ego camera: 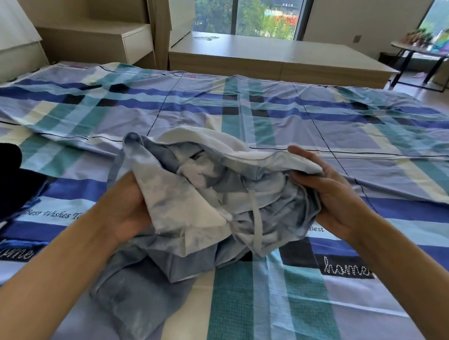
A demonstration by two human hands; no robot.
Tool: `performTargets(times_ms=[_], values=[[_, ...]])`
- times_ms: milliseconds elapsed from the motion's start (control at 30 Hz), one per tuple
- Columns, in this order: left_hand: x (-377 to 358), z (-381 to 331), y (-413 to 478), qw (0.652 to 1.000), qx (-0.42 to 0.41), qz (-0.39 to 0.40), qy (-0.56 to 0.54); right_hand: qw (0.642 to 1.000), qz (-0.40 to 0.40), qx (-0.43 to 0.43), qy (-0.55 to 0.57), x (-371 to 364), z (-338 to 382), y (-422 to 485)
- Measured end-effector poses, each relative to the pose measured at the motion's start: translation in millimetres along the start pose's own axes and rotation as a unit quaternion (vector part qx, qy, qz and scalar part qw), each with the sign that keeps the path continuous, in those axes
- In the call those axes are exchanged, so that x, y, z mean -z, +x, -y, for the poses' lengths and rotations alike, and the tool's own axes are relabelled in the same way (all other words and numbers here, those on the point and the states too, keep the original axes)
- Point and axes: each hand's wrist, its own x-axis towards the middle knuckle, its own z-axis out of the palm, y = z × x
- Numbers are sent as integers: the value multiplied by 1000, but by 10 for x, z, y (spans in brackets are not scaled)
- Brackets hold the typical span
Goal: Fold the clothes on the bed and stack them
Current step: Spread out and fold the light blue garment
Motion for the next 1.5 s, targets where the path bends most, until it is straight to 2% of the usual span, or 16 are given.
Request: performTargets(times_ms=[100, 167, 233, 267, 333, 433, 600, 667, 733, 800, 900, 967, 1067, 1200, 1367, 1500], values=[[152, -208, 27, 995, 24, -96, -9, 999, -32, -18, -21, 60, 12, 14], [310, -255, 79, 973, 19, -201, 108, 996, -54, -59, -40, 67, -11, 8], [307, -203, 66, 884, -131, -320, 316, 992, -59, -101, -43, 11, -53, 10], [208, -163, 32, 822, -228, -319, 413, 991, -54, -117, -39, -20, -81, 12], [-94, -72, -100, 760, -334, -172, 530, 989, -51, -138, -33, -75, -126, 37], [-234, 176, -89, 708, -296, 63, 638, 987, -53, -151, -30, -96, -166, 71], [-2, 472, 92, 570, -106, 23, 814, 984, -37, -164, -52, -79, -183, 40], [17, 446, 152, 580, -93, -20, 809, 985, -43, -160, -57, -62, -166, 24], [26, 362, 178, 628, -140, -67, 762, 984, -60, -154, -67, -41, -142, 32], [8, 277, 194, 714, -161, -96, 674, 982, -90, -143, -81, -1, -109, 46], [-78, 72, 161, 905, -93, -155, 385, 980, -128, -114, -97, 88, -69, 71], [-45, -111, 112, 962, -56, -187, 189, 977, -147, -104, -112, 139, -66, 91], [143, -278, 74, 969, -56, -200, 130, 972, -167, -106, -125, 173, -83, 116], [338, -120, 160, 884, -50, -228, 405, 967, -160, -135, -144, 179, -135, 107], [286, 72, 160, 823, 31, -126, 553, 975, -101, -145, -132, 140, -134, 62], [264, 115, 170, 835, -11, -106, 540, 979, -102, -118, -133, 191, -87, 29]])
